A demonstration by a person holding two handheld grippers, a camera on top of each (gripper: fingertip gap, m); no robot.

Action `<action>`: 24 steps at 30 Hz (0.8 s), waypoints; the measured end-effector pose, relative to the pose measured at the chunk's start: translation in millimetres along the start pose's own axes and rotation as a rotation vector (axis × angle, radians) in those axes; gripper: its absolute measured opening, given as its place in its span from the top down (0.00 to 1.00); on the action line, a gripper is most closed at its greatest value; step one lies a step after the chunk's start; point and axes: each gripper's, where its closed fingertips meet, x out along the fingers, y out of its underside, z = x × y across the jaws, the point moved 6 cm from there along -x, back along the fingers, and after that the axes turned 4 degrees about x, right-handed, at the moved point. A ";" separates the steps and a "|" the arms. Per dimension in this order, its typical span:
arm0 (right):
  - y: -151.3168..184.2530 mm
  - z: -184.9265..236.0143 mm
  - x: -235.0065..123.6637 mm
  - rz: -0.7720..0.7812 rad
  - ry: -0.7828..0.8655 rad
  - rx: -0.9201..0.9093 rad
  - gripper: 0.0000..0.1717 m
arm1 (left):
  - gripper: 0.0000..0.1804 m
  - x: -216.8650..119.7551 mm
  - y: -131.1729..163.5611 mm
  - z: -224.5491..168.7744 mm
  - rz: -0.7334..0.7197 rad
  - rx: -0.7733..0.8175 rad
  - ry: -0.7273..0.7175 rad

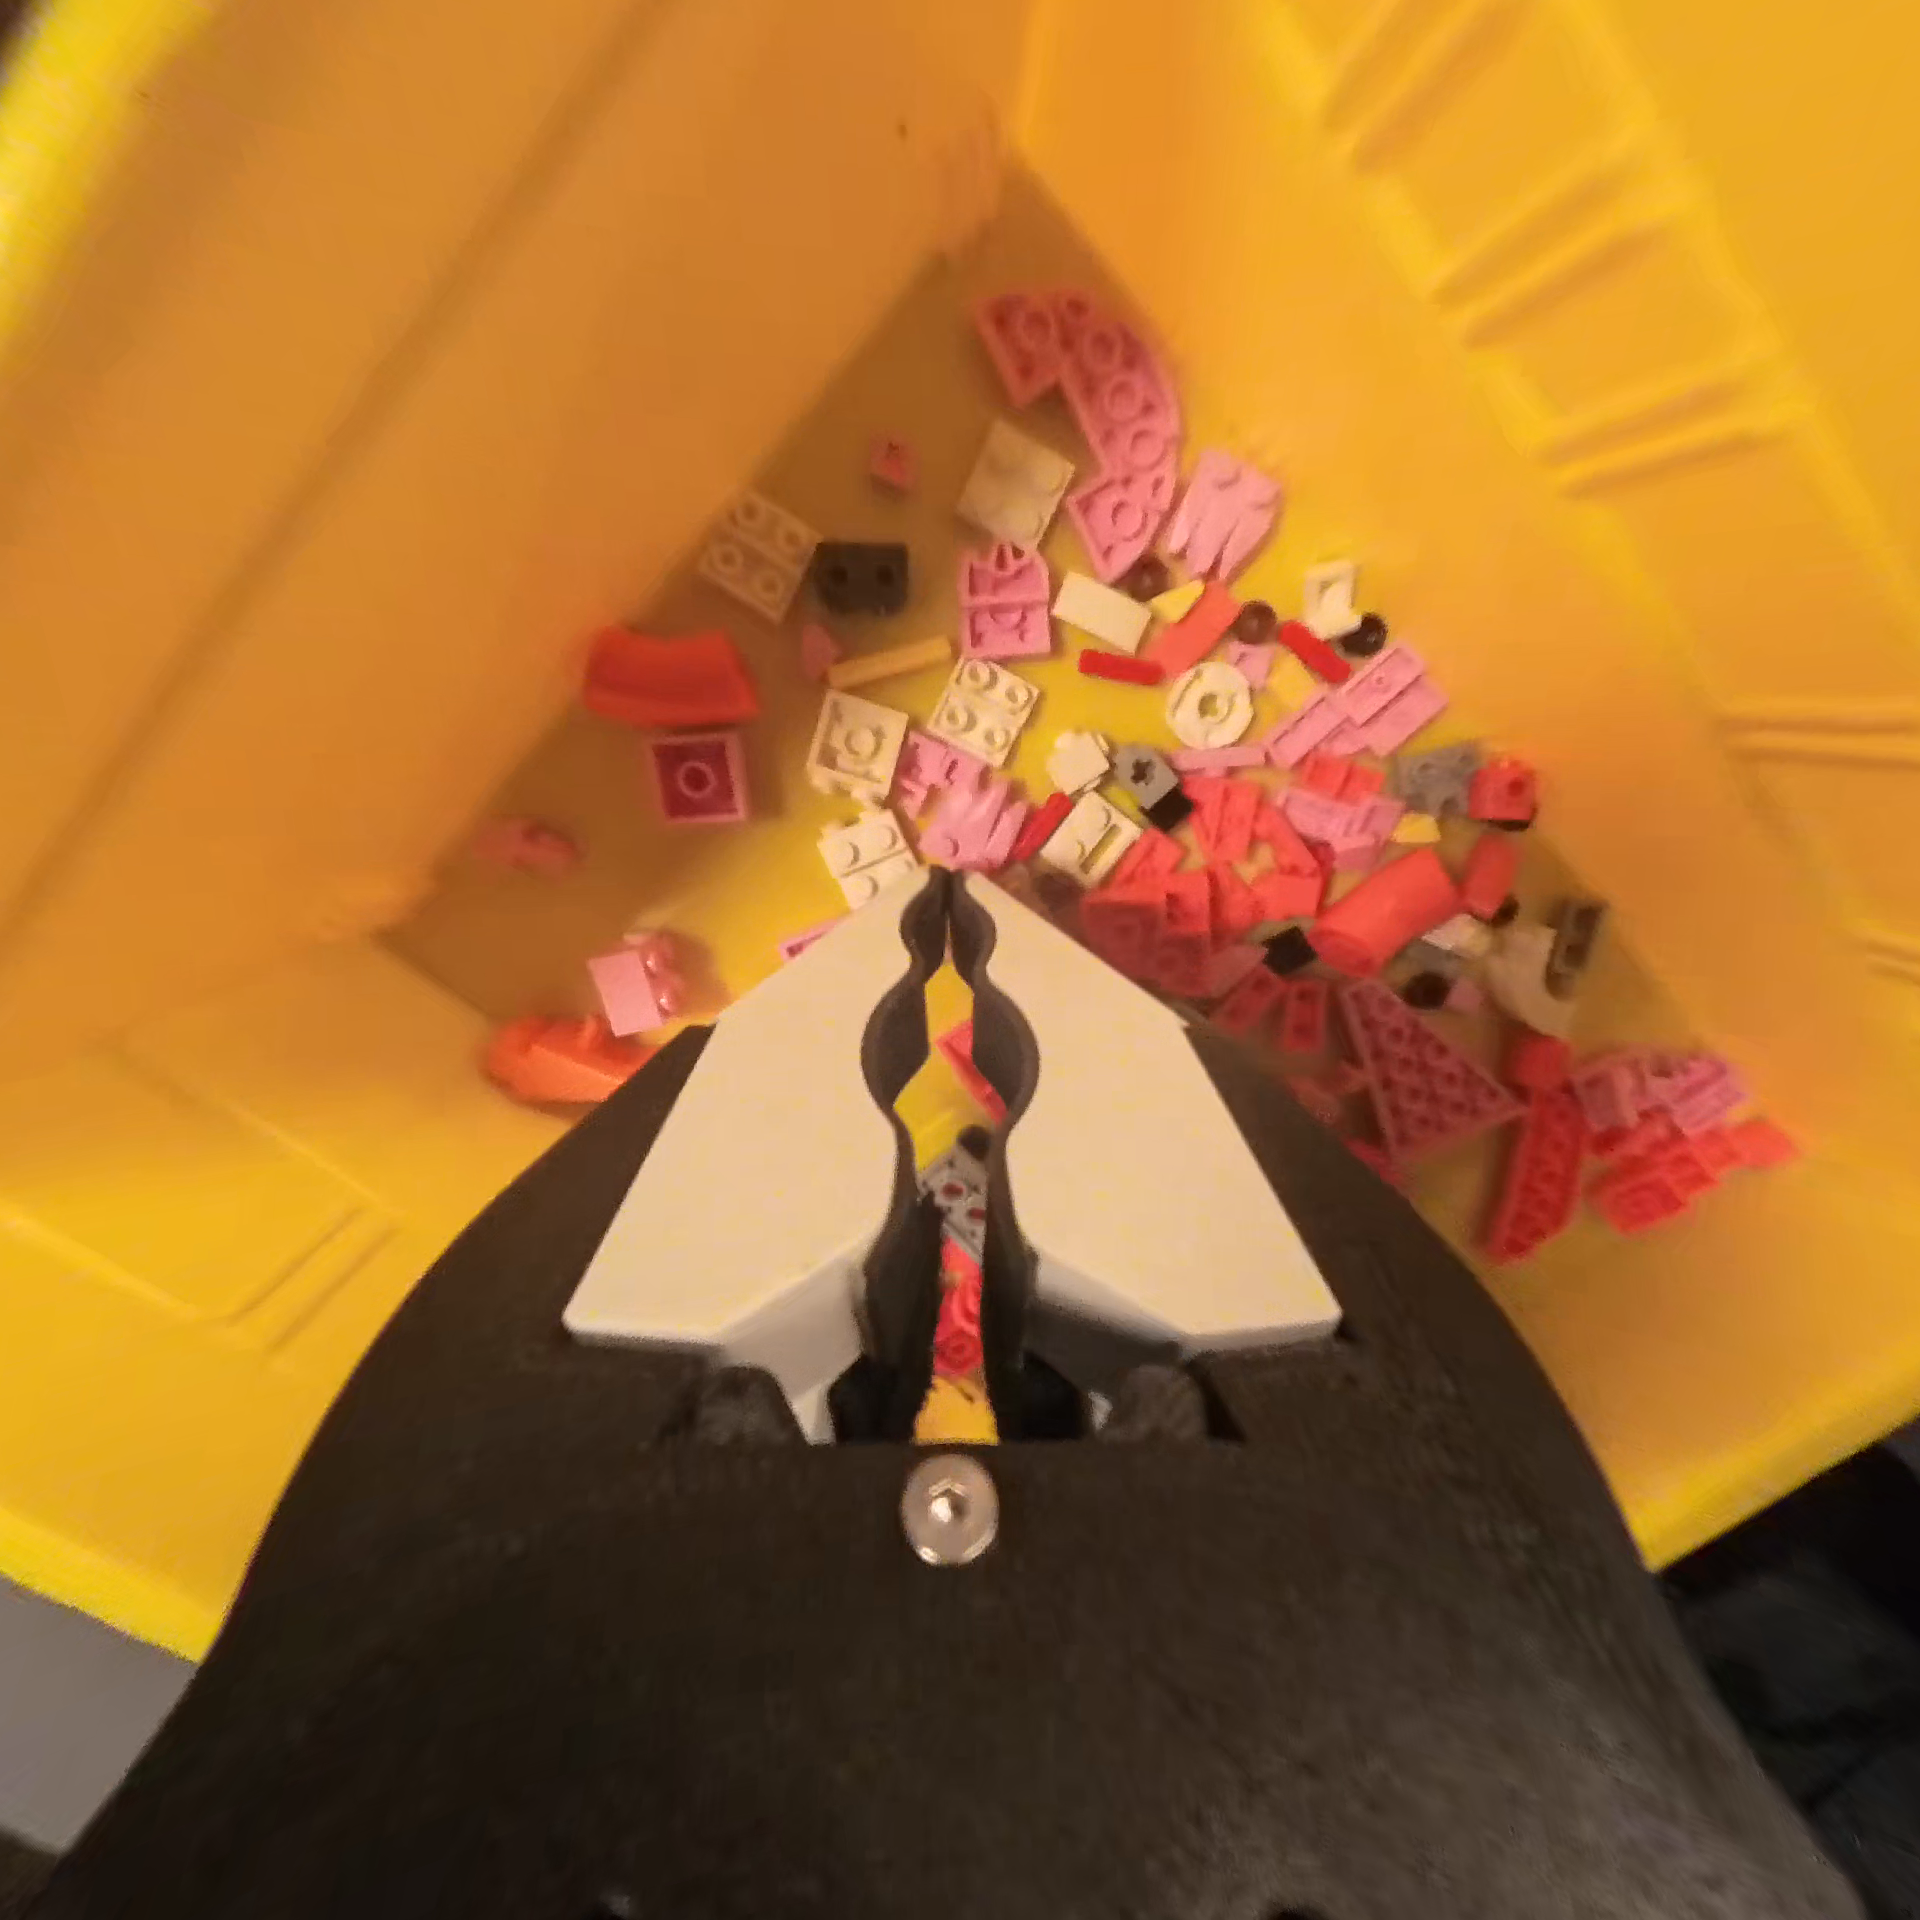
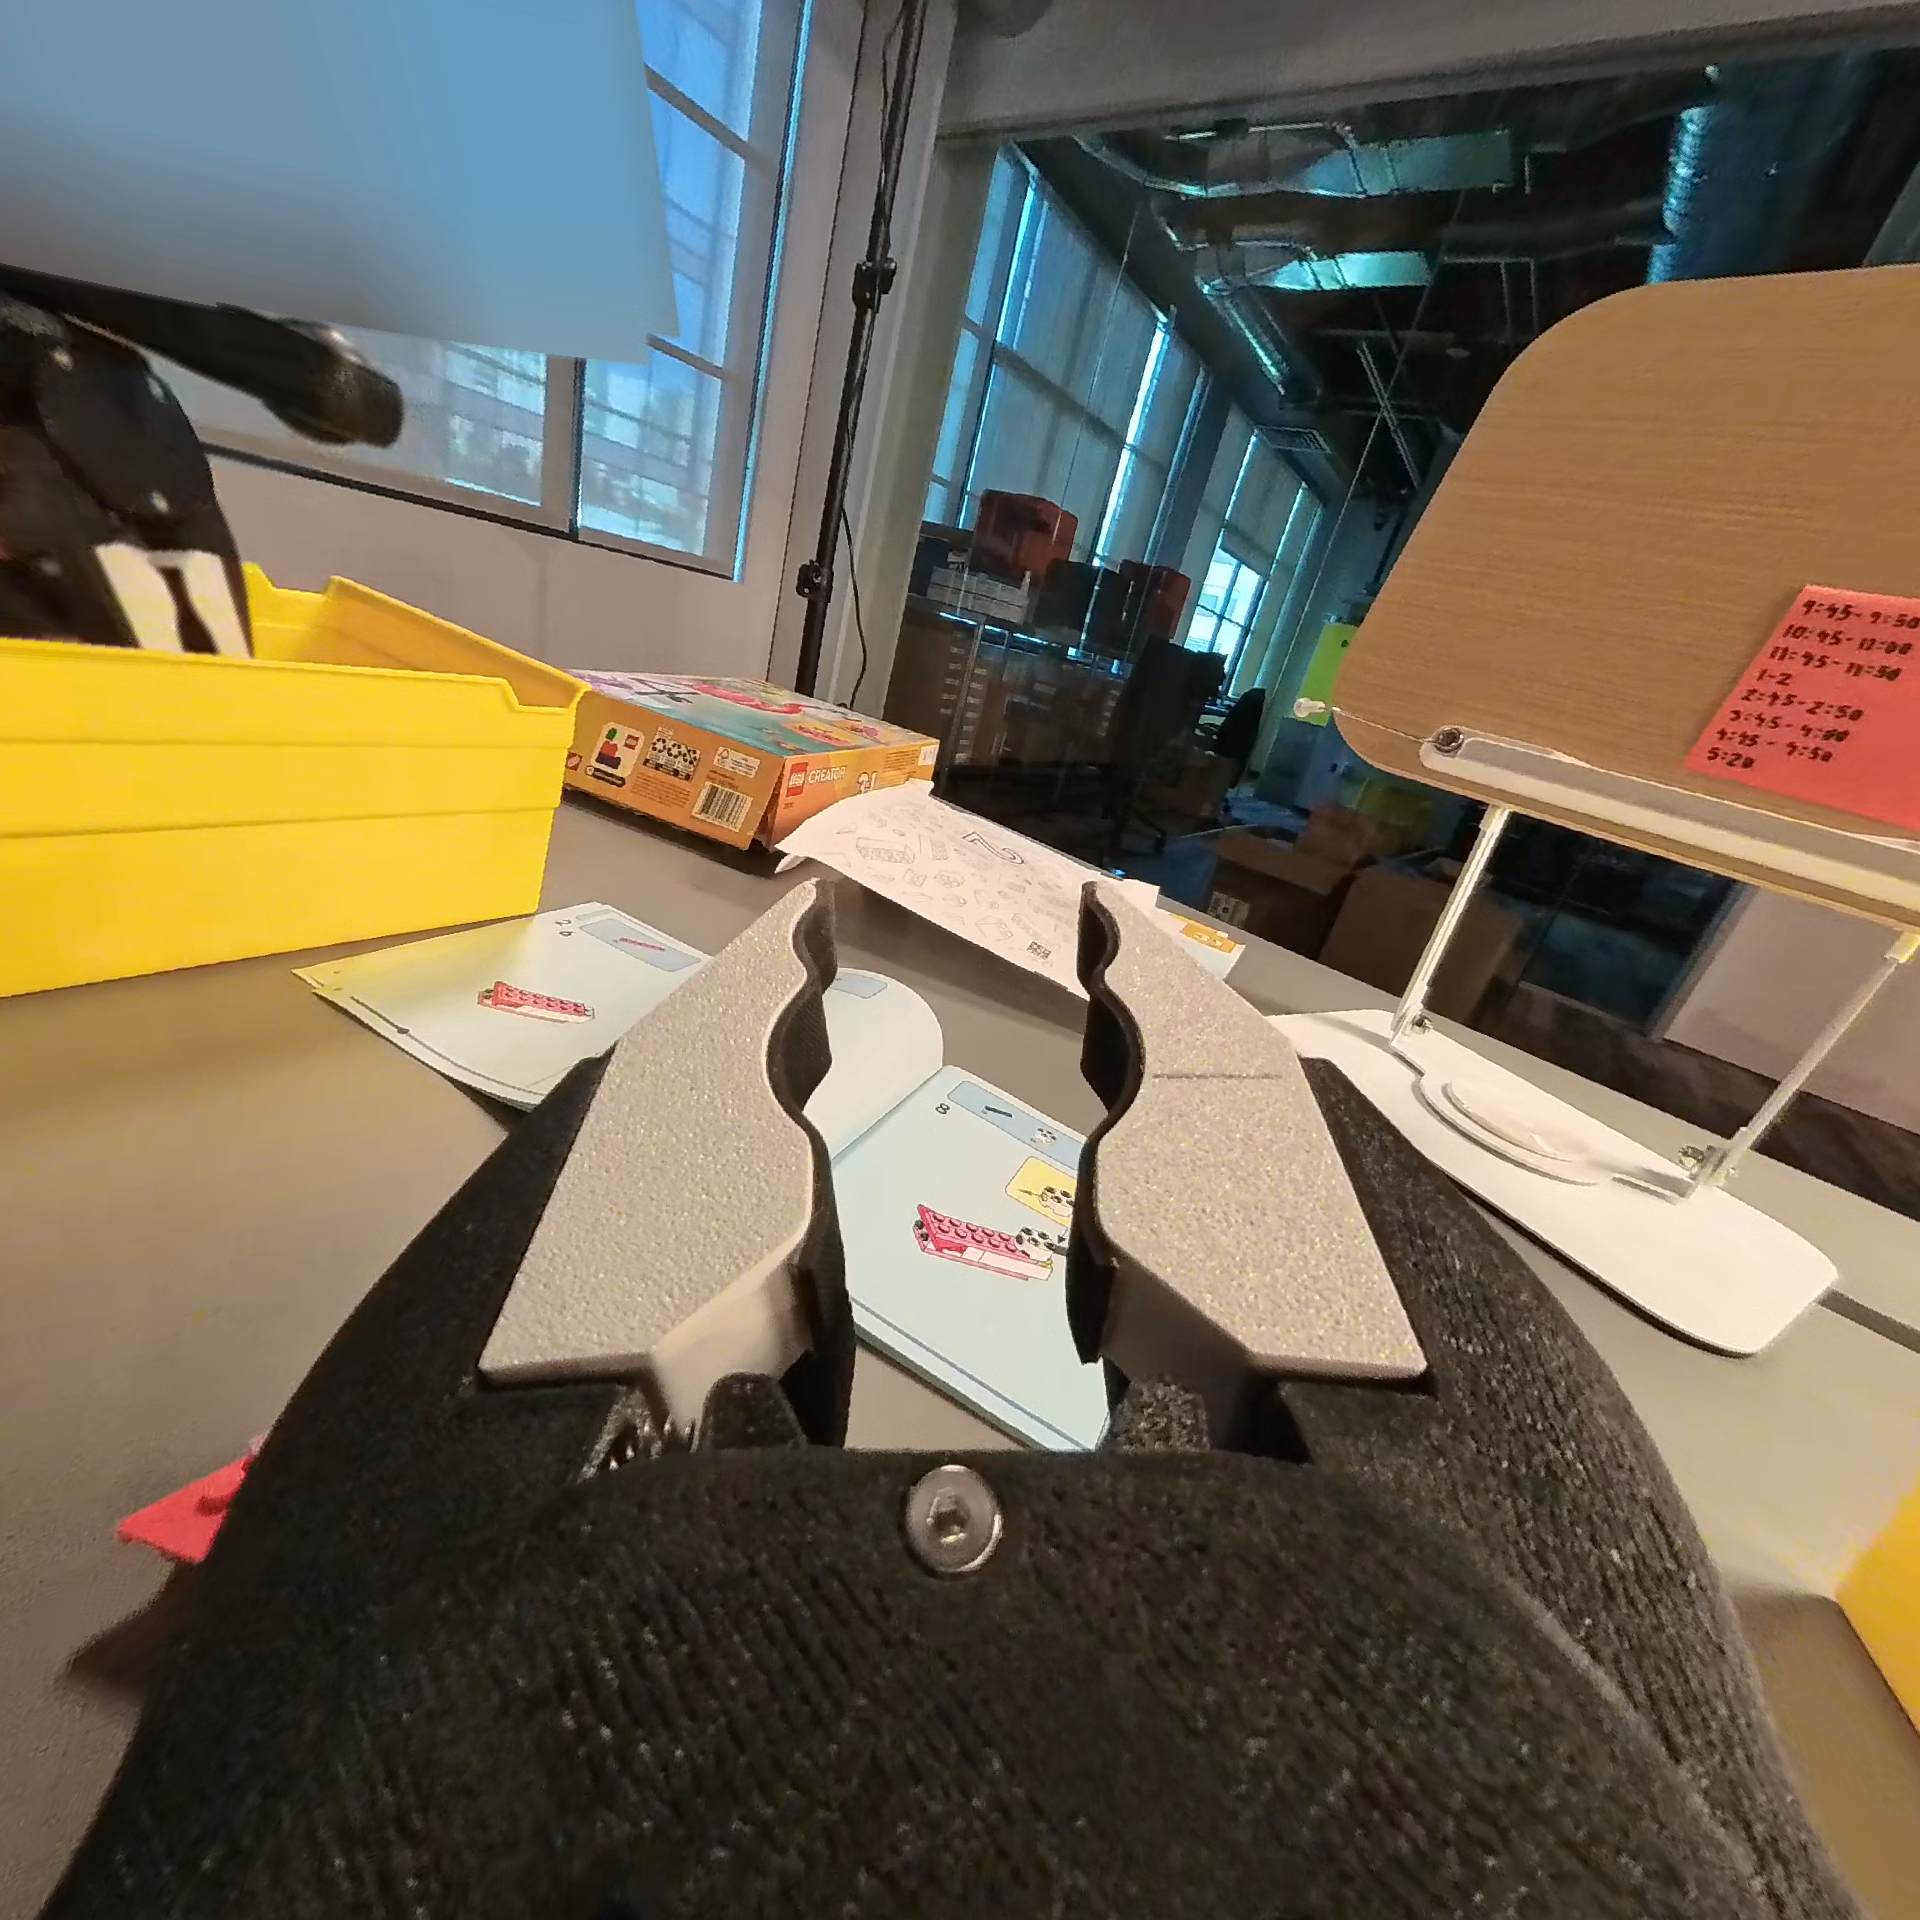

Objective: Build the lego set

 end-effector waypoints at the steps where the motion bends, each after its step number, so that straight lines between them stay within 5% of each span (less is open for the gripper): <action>1: 0.0 -0.1 -0.1 0.000 0.001 0.001 0.74 | 1.00 2.8 2.8 -3.1 0.027 0.025 -0.004; 8: 0.1 0.1 -0.1 0.003 -0.003 0.002 0.74 | 1.00 -3.3 31.3 -41.4 0.261 0.070 0.207; 16: 0.2 -0.3 -0.6 0.004 -0.003 0.001 0.74 | 1.00 -3.9 -16.8 -44.8 -0.131 0.139 0.151; 24: 0.8 -0.7 -0.8 0.009 -0.001 -0.003 0.74 | 1.00 14.7 -12.2 -56.4 -0.021 0.235 0.131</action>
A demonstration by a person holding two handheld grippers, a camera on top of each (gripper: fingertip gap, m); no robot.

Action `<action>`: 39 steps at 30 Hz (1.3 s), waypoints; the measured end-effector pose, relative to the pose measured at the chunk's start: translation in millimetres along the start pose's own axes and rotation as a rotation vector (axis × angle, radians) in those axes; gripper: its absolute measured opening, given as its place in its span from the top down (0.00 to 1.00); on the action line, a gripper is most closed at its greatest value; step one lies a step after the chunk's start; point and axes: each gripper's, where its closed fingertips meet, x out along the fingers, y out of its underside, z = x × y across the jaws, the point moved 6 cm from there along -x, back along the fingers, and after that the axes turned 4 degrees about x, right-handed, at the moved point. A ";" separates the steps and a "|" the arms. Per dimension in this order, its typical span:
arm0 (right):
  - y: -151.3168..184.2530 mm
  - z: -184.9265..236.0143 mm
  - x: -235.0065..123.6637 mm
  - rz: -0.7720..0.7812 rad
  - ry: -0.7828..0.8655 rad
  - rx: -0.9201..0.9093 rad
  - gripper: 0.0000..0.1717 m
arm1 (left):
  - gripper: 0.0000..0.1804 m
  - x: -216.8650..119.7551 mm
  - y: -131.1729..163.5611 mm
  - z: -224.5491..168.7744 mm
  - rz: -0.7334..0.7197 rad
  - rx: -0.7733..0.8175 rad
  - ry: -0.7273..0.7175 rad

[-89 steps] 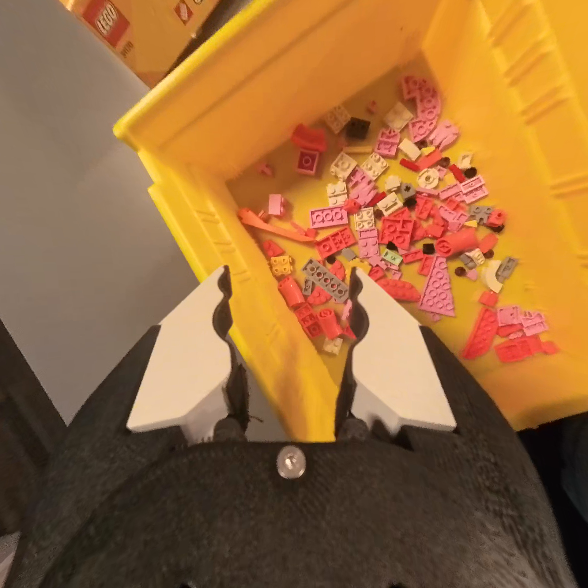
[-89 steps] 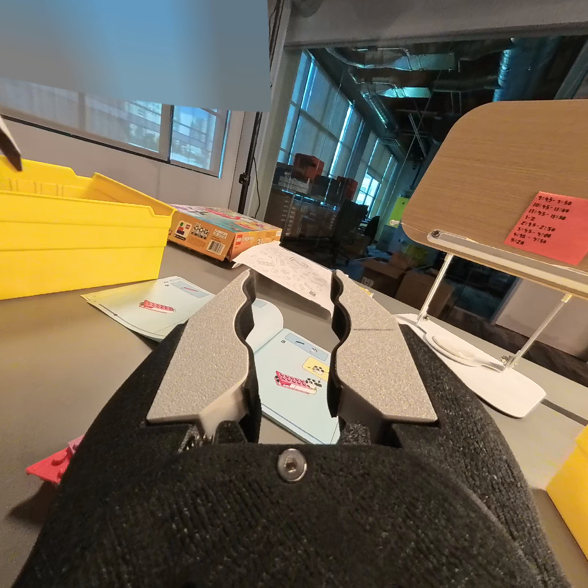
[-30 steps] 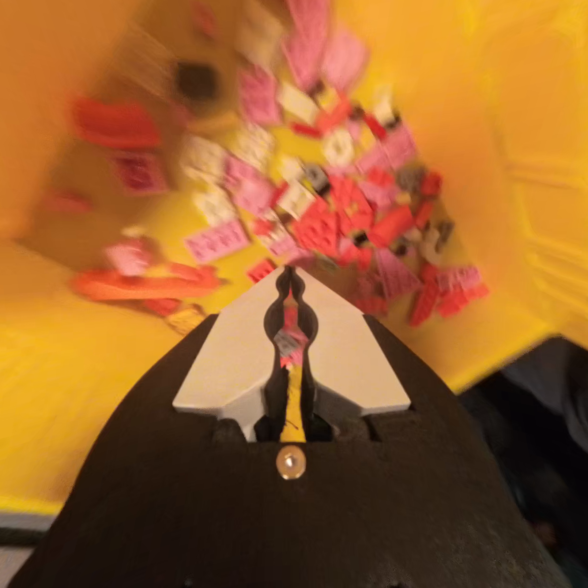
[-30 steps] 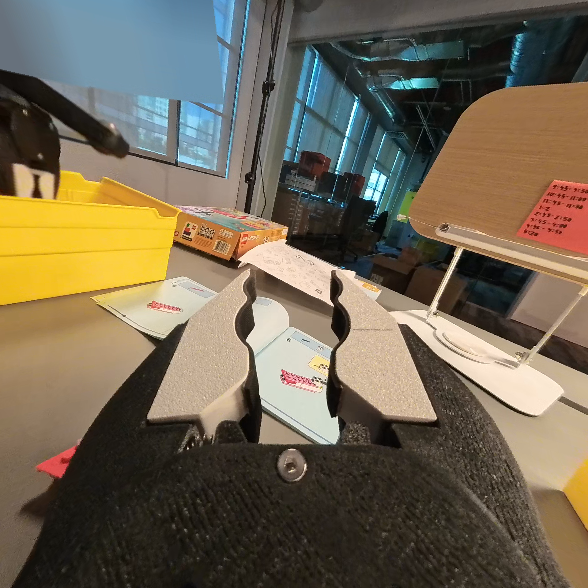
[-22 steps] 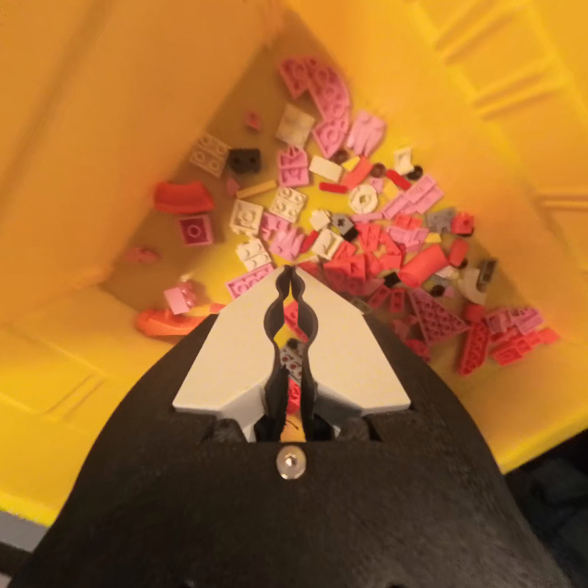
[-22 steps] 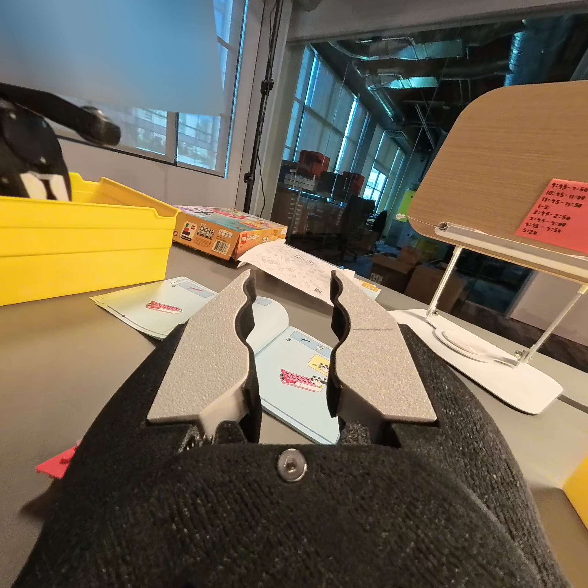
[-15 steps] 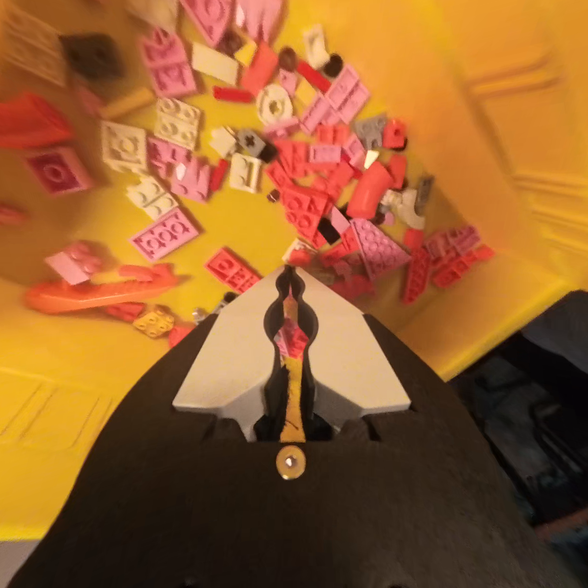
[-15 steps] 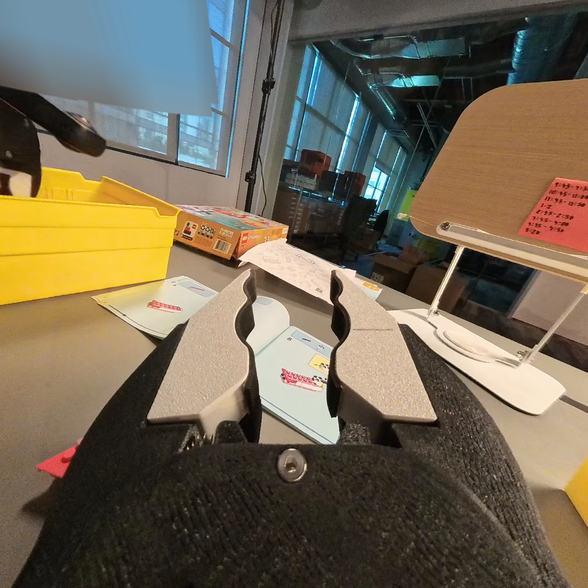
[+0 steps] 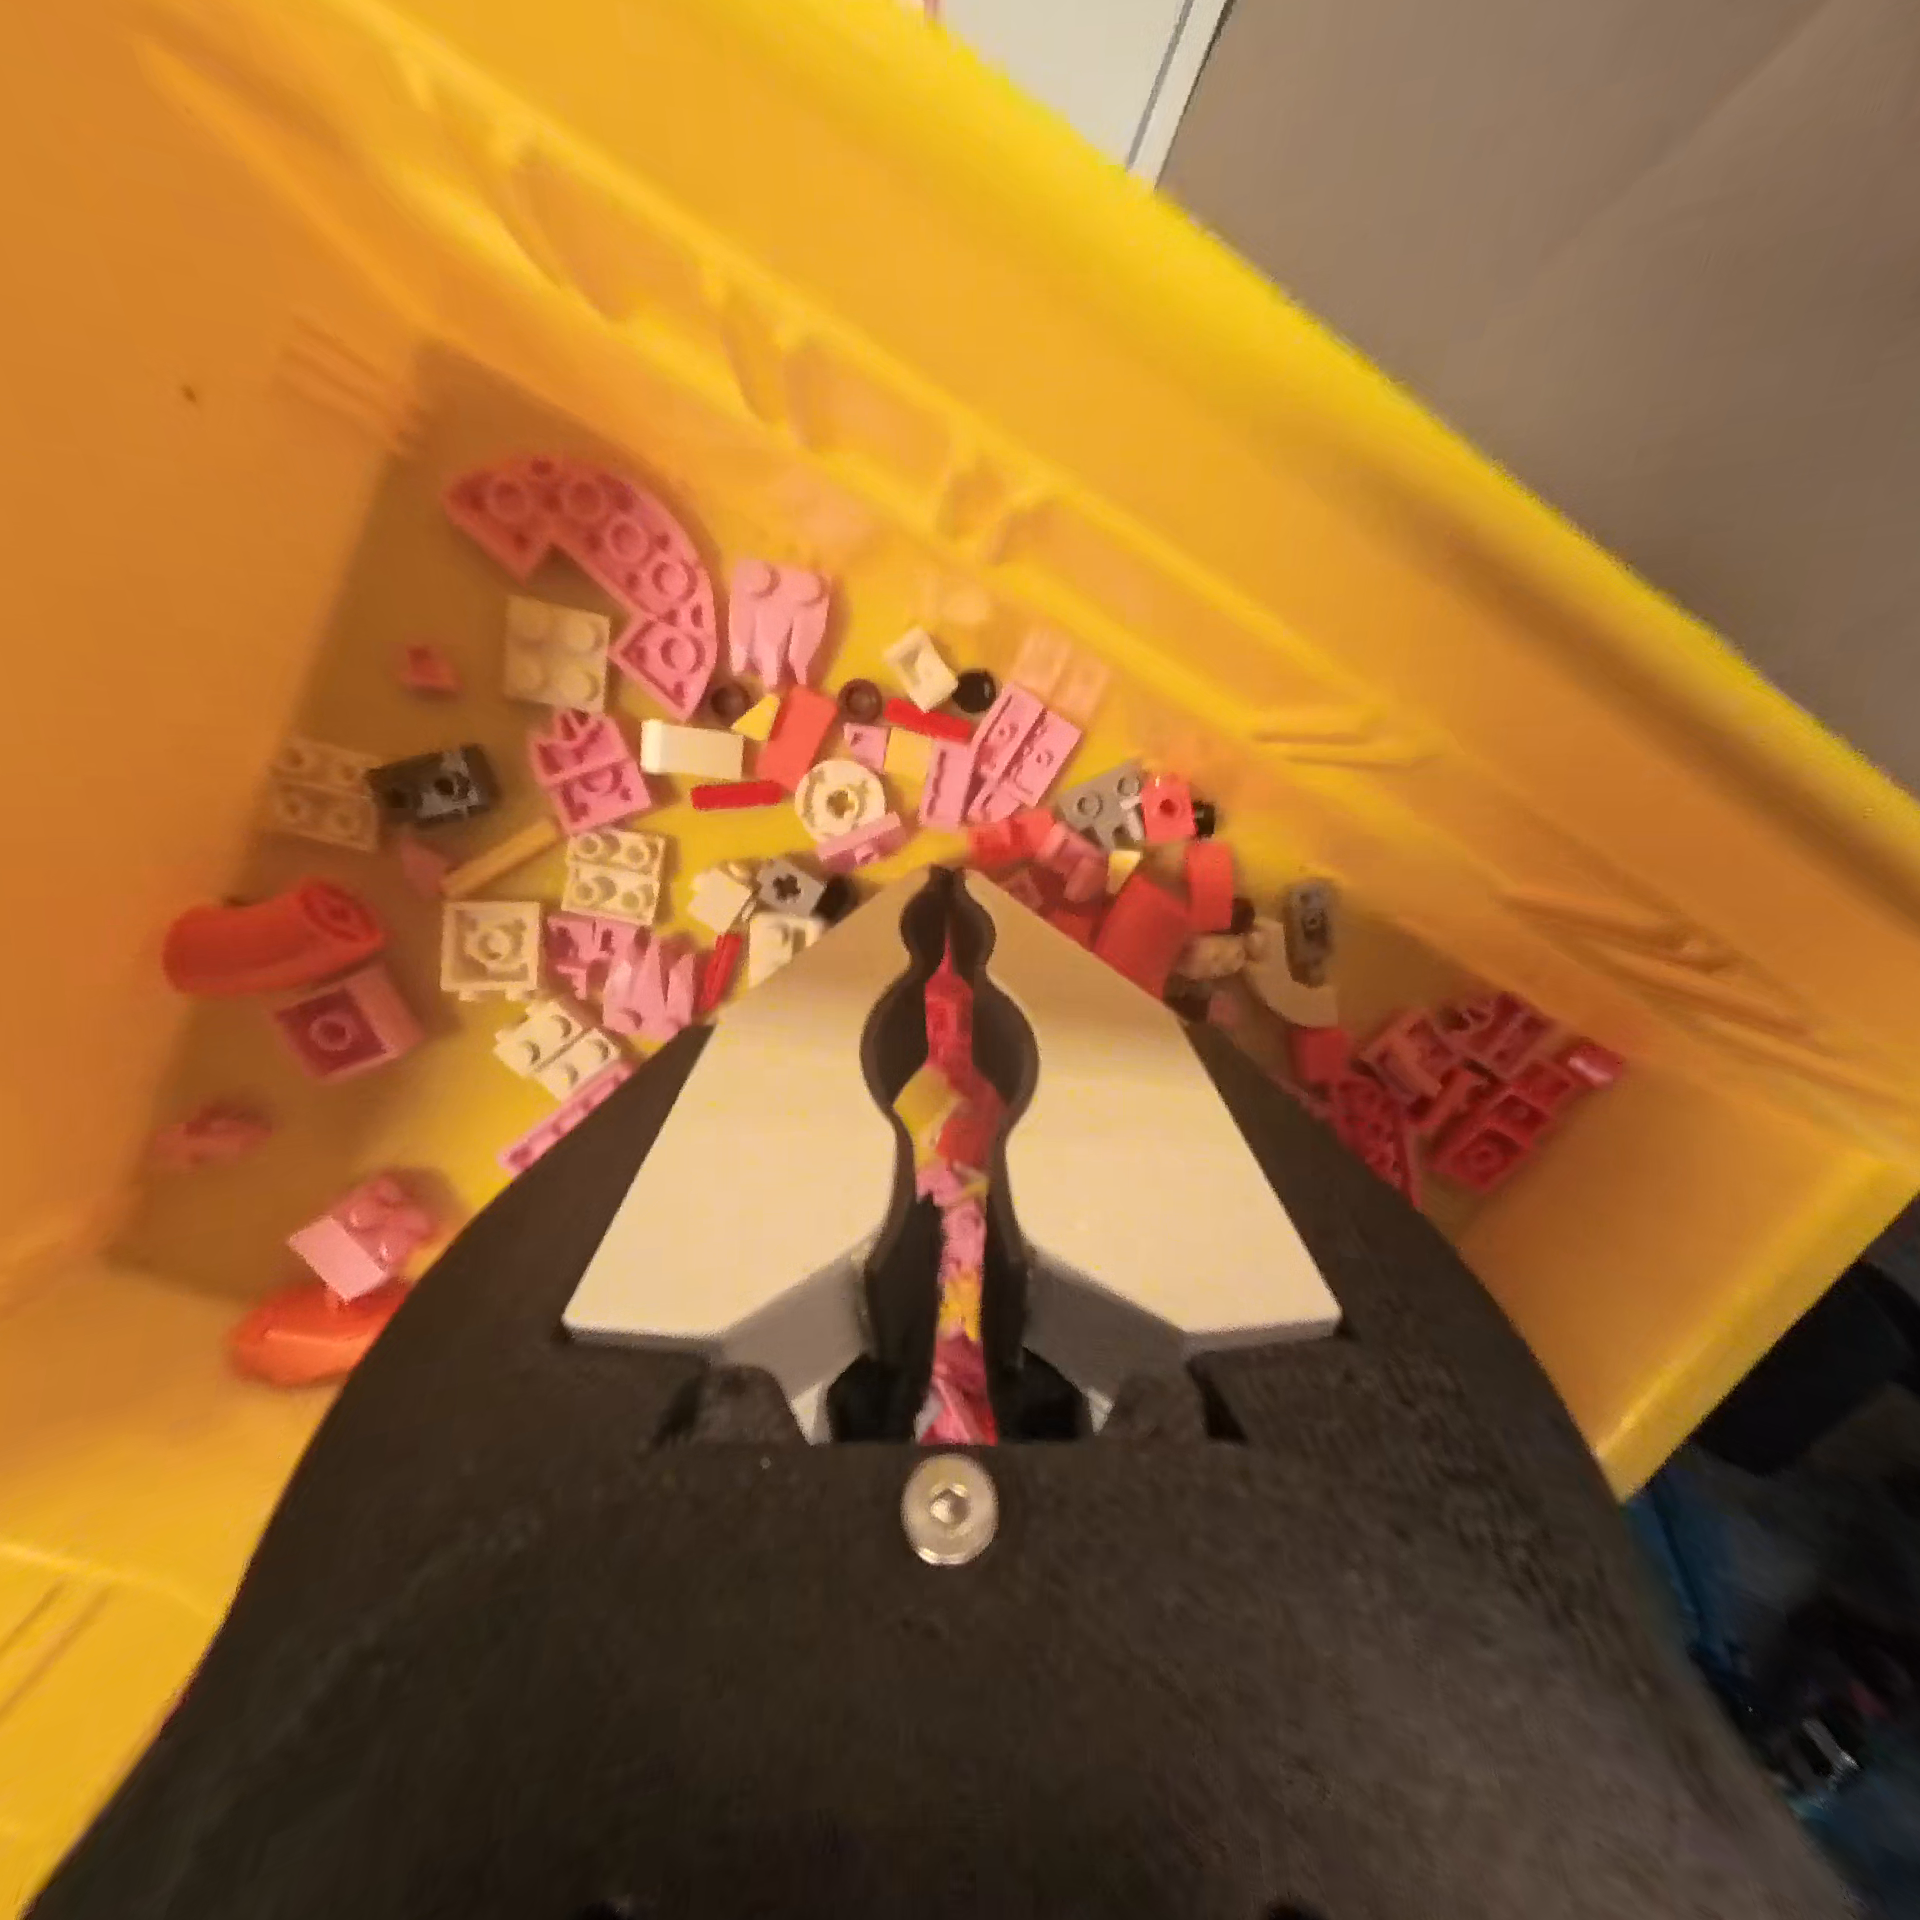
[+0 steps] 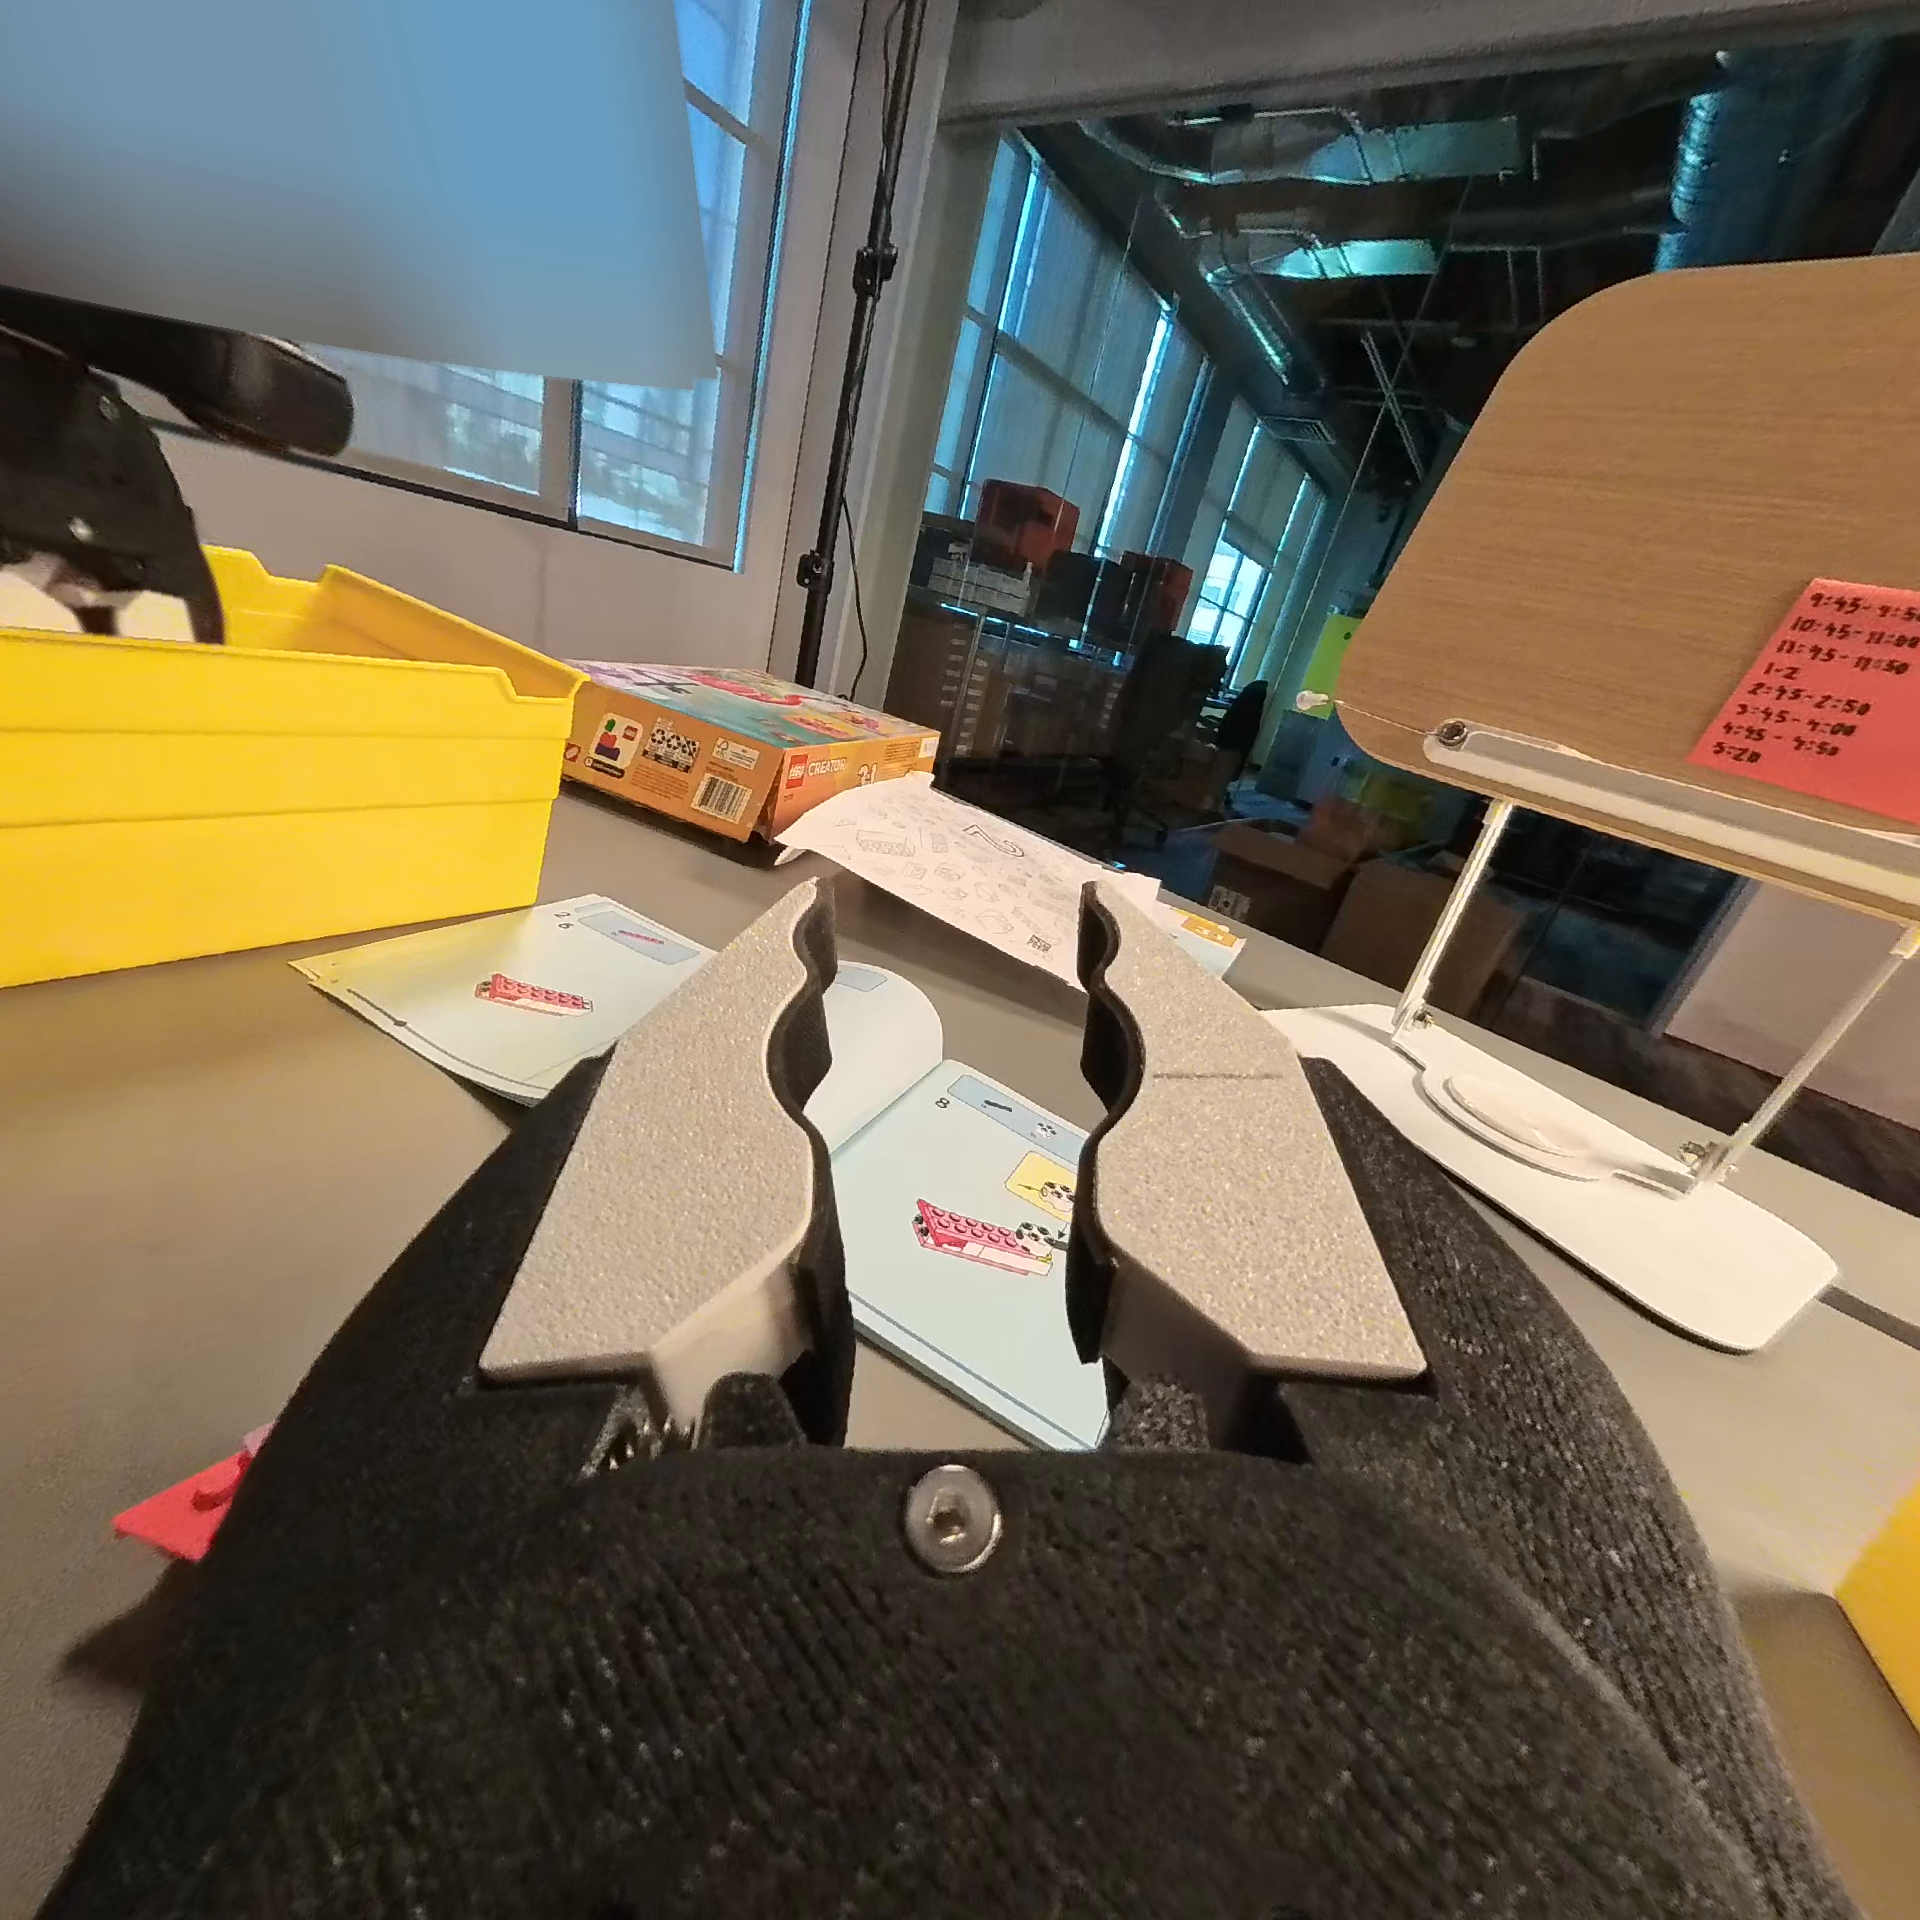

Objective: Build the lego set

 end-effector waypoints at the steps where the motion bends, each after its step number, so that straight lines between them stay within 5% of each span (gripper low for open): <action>1: 0.0 0.0 -0.1 0.000 0.000 -0.001 0.74 | 1.00 -1.4 5.0 1.8 0.036 -0.016 -0.010; 6: -0.5 0.3 -0.6 -0.005 -0.008 0.001 0.74 | 1.00 -14.6 28.6 22.7 0.172 -0.002 -0.235; 10: -1.7 2.3 -1.3 -0.016 -0.026 -0.002 0.73 | 1.00 -18.9 12.3 24.2 -0.007 -0.008 -0.262; 13: -1.6 3.2 -1.4 -0.016 -0.031 -0.008 0.73 | 0.66 -18.5 -3.5 23.7 -0.109 0.016 -0.233; 16: -1.1 2.9 -1.3 -0.013 -0.029 -0.010 0.73 | 0.62 -13.2 -14.1 27.0 -0.123 0.068 -0.244; 20: -0.7 2.3 -1.3 -0.012 -0.027 -0.010 0.73 | 0.53 0.4 -23.1 18.3 -0.127 0.113 -0.058; 22: -0.5 2.3 -1.2 -0.010 -0.026 -0.012 0.73 | 0.55 5.3 -23.5 19.6 -0.118 0.121 -0.034; 27: 0.1 1.9 -1.0 -0.008 -0.025 -0.012 0.73 | 0.81 5.4 -19.3 17.8 -0.087 0.125 -0.006; 34: 0.7 1.8 -0.8 -0.007 -0.027 -0.012 0.73 | 1.00 -4.4 5.9 9.0 0.027 0.098 -0.010; 37: 0.9 1.7 -0.7 -0.007 -0.028 -0.011 0.73 | 1.00 -11.8 20.7 16.6 0.085 0.055 -0.106; 39: 0.8 1.7 -0.7 -0.008 -0.029 -0.011 0.73 | 0.86 -15.9 22.8 13.1 0.037 0.046 -0.093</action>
